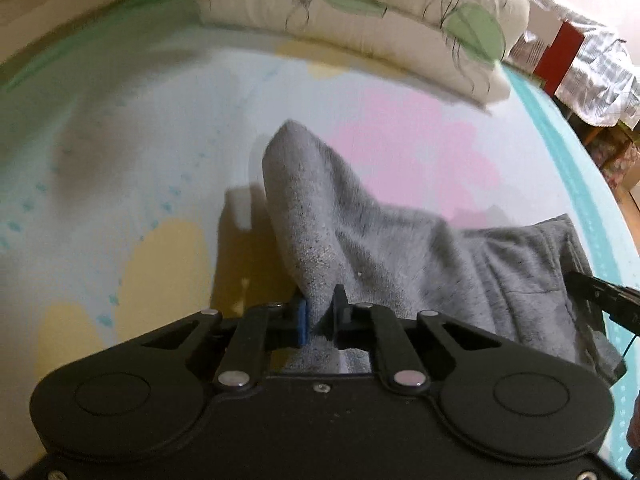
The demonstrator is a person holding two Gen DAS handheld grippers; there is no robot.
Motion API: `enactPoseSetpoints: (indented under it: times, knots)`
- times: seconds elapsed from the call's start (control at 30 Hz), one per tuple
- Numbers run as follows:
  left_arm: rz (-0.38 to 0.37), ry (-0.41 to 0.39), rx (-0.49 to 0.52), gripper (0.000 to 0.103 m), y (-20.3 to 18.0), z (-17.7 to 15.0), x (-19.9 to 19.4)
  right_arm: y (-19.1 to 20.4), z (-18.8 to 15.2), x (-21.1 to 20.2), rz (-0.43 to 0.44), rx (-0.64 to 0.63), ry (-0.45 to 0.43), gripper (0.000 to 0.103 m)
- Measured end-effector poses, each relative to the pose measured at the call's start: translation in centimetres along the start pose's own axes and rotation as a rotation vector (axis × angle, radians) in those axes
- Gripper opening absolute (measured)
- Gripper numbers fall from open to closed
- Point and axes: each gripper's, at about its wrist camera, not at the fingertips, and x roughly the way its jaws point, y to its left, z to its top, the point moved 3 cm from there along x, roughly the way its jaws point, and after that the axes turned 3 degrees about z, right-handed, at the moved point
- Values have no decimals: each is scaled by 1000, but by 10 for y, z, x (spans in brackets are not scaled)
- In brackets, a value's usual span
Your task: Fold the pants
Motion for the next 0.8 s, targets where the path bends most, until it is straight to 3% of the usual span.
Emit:
enactPoseSetpoints:
  times: [0.17, 0.27, 0.33, 0.37, 0.4, 0.5, 0.57, 0.73, 0.8]
  knots:
    - [58, -116, -16, 15, 11, 23, -10, 19, 30, 13, 17, -24, -42, 12]
    - [96, -140, -51, 15, 27, 35, -7, 34, 52, 32, 30, -52, -68, 12]
    - [128, -126, -66, 22, 42, 39, 2, 41, 63, 45, 43, -43, -88, 12]
    - [164, -107, -73, 32, 50, 40, 8, 45, 66, 53, 40, -38, -90, 13]
    - [229, -73, -100, 33, 59, 41, 16, 46, 68, 63, 23, -31, -76, 17]
    - [345, -18, -182, 33, 79, 37, 24, 48, 71, 88, -152, -45, -16, 19]
    - [354, 11, -219, 39, 85, 36, 25, 50, 70, 88, -191, -64, -27, 20]
    - [356, -3, -213, 43, 73, 37, 15, 59, 65, 64, -171, -75, -36, 20]
    - [353, -20, -189, 54, 63, 36, 6, 66, 62, 51, -158, -89, -44, 22]
